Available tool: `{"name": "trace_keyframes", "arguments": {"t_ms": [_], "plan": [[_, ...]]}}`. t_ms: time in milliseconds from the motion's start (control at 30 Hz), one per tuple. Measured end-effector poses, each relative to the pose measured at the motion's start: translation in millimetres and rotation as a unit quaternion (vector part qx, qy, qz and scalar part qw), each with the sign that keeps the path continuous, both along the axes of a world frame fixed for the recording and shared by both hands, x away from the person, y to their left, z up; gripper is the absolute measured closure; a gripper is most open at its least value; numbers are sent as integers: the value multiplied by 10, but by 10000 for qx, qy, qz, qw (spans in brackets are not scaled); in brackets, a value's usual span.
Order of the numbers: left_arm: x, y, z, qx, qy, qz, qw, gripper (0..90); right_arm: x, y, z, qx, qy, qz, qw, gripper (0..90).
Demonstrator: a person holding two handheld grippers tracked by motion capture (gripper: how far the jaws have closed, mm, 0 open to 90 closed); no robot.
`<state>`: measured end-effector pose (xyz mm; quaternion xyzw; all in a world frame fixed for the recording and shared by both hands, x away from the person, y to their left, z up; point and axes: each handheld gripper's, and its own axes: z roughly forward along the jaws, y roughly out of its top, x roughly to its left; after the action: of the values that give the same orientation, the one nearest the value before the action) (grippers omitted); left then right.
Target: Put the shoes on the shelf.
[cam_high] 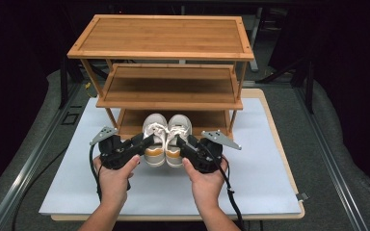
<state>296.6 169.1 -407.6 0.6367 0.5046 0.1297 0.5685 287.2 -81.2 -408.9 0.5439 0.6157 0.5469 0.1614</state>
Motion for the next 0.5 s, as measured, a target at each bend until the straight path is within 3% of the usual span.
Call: {"name": "trace_keyframes", "arguments": {"t_ms": [500], "plan": [[70, 23, 242, 9, -132, 11, 9999, 537, 69, 37, 220, 57, -228, -20, 9997, 564]]}}
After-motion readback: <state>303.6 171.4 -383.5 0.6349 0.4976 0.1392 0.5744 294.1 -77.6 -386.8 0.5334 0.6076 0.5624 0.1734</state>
